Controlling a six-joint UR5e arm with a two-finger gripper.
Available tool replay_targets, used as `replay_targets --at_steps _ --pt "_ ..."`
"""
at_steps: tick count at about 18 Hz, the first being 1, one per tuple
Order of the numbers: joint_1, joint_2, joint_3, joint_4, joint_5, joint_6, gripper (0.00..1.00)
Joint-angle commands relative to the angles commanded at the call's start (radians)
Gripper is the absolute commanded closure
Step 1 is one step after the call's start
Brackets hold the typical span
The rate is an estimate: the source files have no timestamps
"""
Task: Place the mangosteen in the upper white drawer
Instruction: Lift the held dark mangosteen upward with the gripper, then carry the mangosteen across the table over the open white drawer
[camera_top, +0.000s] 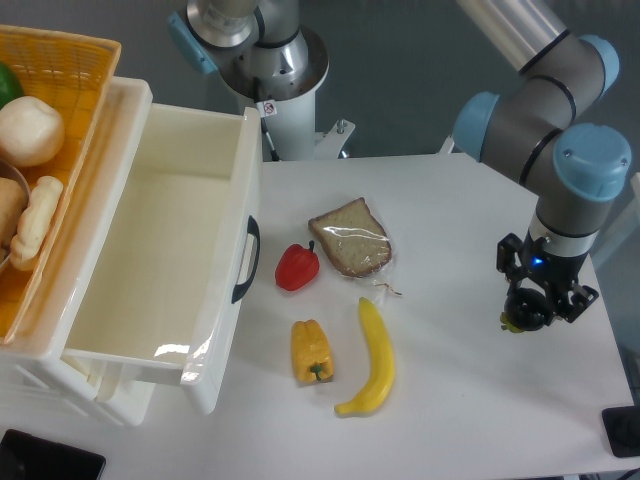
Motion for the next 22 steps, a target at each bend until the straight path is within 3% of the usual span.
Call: replay_targets --at_steps 4,7,12,16,22 --pt "-0.011 0.006 -0.003 -0.009 0.002 -0.012 0.79" --pt "-0.028 0.043 -0.012 -0.02 -0.023 -0.112 0.81" --pt "-0.04 0.187 -0.103 -0.02 -0.156 -0.185 0.81" --pt "-0.064 0.291 -0.144 -0.021 -0.273 -0.394 0.83" --pt "-0.166 0.373 -0.166 -0.021 -0.324 -0.532 0.83"
